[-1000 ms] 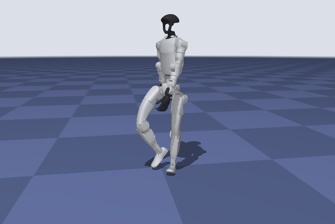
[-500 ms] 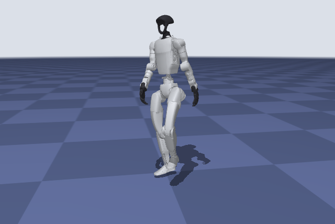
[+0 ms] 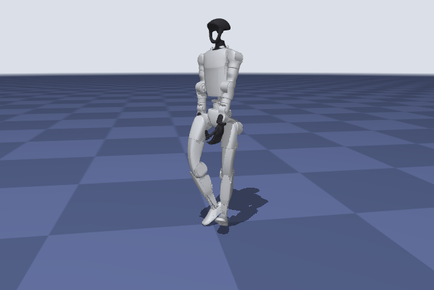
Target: In place motions
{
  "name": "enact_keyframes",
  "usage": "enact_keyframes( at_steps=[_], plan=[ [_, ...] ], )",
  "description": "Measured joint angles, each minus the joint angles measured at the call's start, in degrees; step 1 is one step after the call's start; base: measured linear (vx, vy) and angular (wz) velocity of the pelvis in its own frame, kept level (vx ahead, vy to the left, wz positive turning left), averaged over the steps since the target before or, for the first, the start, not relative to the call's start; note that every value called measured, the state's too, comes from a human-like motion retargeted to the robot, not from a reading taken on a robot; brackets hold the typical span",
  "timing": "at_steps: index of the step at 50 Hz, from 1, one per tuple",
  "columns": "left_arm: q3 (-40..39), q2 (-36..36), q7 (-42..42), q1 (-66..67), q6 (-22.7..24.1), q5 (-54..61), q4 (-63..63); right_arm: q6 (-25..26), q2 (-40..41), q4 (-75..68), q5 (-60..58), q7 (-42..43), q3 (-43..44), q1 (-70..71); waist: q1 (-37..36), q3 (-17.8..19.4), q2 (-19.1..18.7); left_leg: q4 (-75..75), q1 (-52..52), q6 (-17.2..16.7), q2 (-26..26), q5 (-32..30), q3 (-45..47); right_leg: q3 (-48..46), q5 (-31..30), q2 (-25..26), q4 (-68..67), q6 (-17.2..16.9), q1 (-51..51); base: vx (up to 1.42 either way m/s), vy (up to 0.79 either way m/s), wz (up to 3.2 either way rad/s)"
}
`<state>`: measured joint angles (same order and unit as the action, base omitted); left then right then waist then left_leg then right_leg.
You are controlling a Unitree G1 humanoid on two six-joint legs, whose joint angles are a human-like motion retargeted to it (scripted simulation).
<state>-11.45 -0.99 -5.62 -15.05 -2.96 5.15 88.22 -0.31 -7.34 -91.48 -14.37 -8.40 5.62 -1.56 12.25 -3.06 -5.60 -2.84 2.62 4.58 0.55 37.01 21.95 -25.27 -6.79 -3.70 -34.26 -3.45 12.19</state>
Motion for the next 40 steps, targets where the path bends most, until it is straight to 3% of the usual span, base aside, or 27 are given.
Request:
enact_keyframes(
  at_steps=[2, 4, 6, 8, 12, 17, 18, 20, 22, 23, 25, 27, 30, 32, 36, 40],
  plan=[
    [0.6, -1.8, -1.2, -4.4, 0.2, 1.8, -6.2, -0.3, -1.8, -1.1, 1.2, 1.5, 1.5, -2.5, 0.8, 3.9, 0.7, 0.6, -1.2, 0.9, -0.6, -0.4, -0.8, 7.1, -3.1, 1.3, -12.9, 1.1, 8.2, -0.36, 0.17, -0.11],
    [3.1, -1.9, -3.4, -7.8, 1.6, 4.1, -11.6, -0.3, -4.2, -3.9, 2.9, 2.5, 1.9, -4.8, 0.4, 6.4, 0.8, 1.3, -2.9, 1.6, -0.6, -0.4, 0.0, 6.0, 1.8, -1.4, -23.6, 5.3, 13.1, -0.16, 0.08, -0.35],
    [1.6, -1.2, -4.5, -10.8, 2.6, 1.9, -14.8, 2.1, -6.2, -5.9, 3.1, 2.8, 1.0, -5.6, 2.0, 7.6, 0.6, 1.2, -2.7, 1.8, -0.4, -0.4, 0.2, 4.9, 4.2, -3.3, -29.1, 7.9, 16.7, -0.19, 0.03, -0.14],
    [0.2, -1.6, -1.8, -12.0, 2.8, -0.6, -15.8, 4.7, -7.4, -5.9, 2.0, 4.7, 1.6, -7.0, 2.9, 6.9, -0.2, 0.7, -1.7, 1.9, 0.2, -0.2, 0.3, 5.1, 4.6, -2.8, -30.3, 7.7, 18.8, 0.01, -0.01, -0.10],
    [3.5, -1.1, 2.2, -10.0, 4.9, 1.3, -15.1, 2.5, -7.4, -5.9, 4.6, 7.2, 4.0, -9.5, 1.3, 5.1, -0.7, 1.1, -2.5, 1.4, 0.6, 0.3, 1.7, 7.5, 3.0, 0.7, -23.5, 4.7, 15.2, 0.16, -0.04, -0.27],
    [2.1, -0.2, -1.3, -3.0, 3.5, -3.2, -10.5, 1.3, -5.3, -5.9, 6.9, 5.9, 2.9, -6.9, 0.3, 3.1, -0.4, 0.1, -3.5, 0.3, 0.0, 1.9, 3.7, 11.5, 1.0, 4.9, -0.5, 0.9, 0.6, 0.21, -0.04, -0.17],
    [2.1, 0.1, -1.1, -1.4, 3.3, -3.7, -8.8, 1.0, -4.8, -5.9, 7.2, 6.0, 2.1, -6.0, 0.3, 2.7, 0.0, -0.7, -3.6, 0.1, -0.3, 2.4, 3.8, 11.7, 3.2, 5.3, 4.7, 0.1, -2.8, 0.30, -0.07, 0.11],
    [2.5, 0.6, 0.1, 2.9, 2.8, -3.9, -4.0, 0.1, -2.9, -5.9, 8.3, 6.4, -1.3, -3.3, -0.1, 2.2, 1.5, -4.0, -3.7, -0.5, -1.3, 3.8, 4.5, 9.2, 14.6, 5.0, 15.3, 1.0, -10.7, 0.36, -0.08, 0.06],
    [1.6, 1.3, 1.0, 7.6, 2.4, -4.7, 0.2, -0.5, -0.3, -5.3, 8.3, 6.5, -5.0, -0.6, -1.9, 1.2, 4.2, -10.5, -2.2, -0.4, -2.1, 2.8, 6.8, 3.7, 15.5, 1.5, 22.9, 3.2, -15.0, 0.40, -0.09, -0.33],
    [1.1, 1.6, 1.2, 9.5, 1.9, -5.1, 1.7, -0.4, 0.7, -4.4, 8.0, 6.0, -6.4, 0.3, -2.9, 0.7, 5.5, -14.7, -0.5, 0.2, -2.3, 0.7, 8.1, 2.9, 14.3, -0.2, 24.6, 2.7, -15.7, 0.20, -0.08, -0.23],
    [-1.5, 3.4, 0.6, 12.6, 0.2, -6.3, 5.8, 0.6, 3.7, 0.1, 7.1, 1.6, -10.2, 6.7, -3.0, 2.6, 8.0, -34.6, 9.7, 0.8, 3.0, -10.6, 9.4, 7.3, 13.9, -2.1, 23.8, 1.4, -14.1, -0.19, -0.06, 0.19],
    [-4.5, 4.8, 2.4, 15.6, 0.6, -6.0, 8.2, -0.2, 6.0, 6.6, 6.9, 0.2, -13.1, 11.2, -4.8, 5.1, 8.0, -49.9, 20.3, 3.7, 6.2, -15.5, 5.0, 7.6, 13.2, -2.0, 24.2, 1.5, -13.6, -0.28, -0.11, -0.24],
    [-7.3, 6.8, 1.3, 22.3, 1.2, -5.2, 9.1, -1.7, 8.7, 15.9, 6.8, -2.7, -16.6, 16.8, -7.2, 10.7, 10.2, -68.5, 28.1, 7.3, 9.5, -10.1, 4.8, 9.4, 11.8, -1.8, 25.4, 3.9, -17.1, 0.00, -0.05, -0.55],
    [-8.3, 7.0, -0.4, 26.2, -1.3, -8.1, 9.2, -2.4, 9.6, 20.1, 7.4, -4.2, -16.7, 19.0, -10.7, 12.2, 11.6, -75.9, 33.0, 9.1, 10.3, -8.3, 5.2, 10.8, 11.4, -2.9, 25.4, 4.9, -18.1, 0.09, -0.03, -0.74],
    [-11.7, 7.4, 0.5, 33.4, -2.3, -10.7, 9.2, -5.5, 10.8, 25.1, 10.4, -2.1, -16.6, 22.0, -16.1, 12.5, 13.5, -82.2, 40.9, 10.0, 8.9, -5.2, 4.7, 13.9, 11.2, -4.2, 25.5, 6.0, -18.7, 0.12, 0.00, -0.56],
    [-15.7, 6.1, -0.2, 36.5, -2.8, -7.7, 9.2, -7.1, 10.8, 30.3, 11.0, -2.9, -18.4, 23.2, -16.8, 12.2, 13.5, -81.4, 41.6, 9.8, 8.7, -4.4, 5.1, 14.8, 11.2, -4.1, 26.1, 6.2, -19.1, 0.03, 0.04, 0.02]
  ],
)
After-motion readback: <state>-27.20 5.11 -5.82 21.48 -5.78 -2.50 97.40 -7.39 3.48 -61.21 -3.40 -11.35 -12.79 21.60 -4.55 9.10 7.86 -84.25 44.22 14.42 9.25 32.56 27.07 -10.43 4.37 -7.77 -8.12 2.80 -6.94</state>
